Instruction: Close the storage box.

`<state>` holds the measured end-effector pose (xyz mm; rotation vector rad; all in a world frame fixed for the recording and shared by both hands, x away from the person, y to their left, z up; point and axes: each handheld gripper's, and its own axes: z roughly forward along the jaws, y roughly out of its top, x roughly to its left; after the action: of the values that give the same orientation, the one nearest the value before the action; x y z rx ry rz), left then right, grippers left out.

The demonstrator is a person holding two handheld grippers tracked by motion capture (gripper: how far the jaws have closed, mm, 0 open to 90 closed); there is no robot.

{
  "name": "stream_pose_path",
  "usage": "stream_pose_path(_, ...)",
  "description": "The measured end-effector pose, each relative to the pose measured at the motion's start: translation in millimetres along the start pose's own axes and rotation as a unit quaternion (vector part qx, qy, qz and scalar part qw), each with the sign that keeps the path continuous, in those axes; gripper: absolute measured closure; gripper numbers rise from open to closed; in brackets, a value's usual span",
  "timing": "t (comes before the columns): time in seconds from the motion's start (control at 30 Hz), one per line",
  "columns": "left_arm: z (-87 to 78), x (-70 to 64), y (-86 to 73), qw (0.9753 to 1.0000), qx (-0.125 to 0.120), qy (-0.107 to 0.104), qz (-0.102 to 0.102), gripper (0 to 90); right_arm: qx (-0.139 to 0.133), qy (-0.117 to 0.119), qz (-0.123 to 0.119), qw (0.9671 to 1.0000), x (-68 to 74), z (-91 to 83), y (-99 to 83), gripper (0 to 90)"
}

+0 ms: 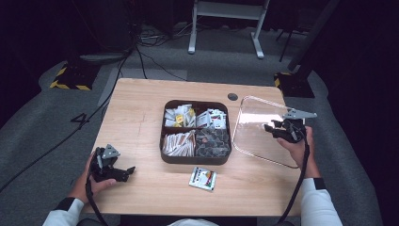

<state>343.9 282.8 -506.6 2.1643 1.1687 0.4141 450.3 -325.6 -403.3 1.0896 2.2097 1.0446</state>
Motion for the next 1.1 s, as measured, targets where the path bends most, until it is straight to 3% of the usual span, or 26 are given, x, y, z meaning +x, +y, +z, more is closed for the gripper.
stream_pose_path(0.3, 0.0, -0.2, -0.1, 1.0, 0.0, 0.0, -0.001, 0.5, 0.001, 0.01, -0.015, 0.9998, 12.7, 5.1, 13.3, 59.9)
stream_pose_path(0.67, 0.0, -0.1, 0.0, 1.0, 0.0, 0.0, 0.0, 0.5, 0.01, 0.028, -0.039, 0.9988, 37.5, 23.4, 30.4, 59.9)
stream_pose_path(1.1, 0.0, -0.1, 0.0, 1.0, 0.0, 0.001, 0.0, 0.5, 0.006, 0.051, -0.052, 0.9974, 60.7, 39.0, 46.4, 59.9)
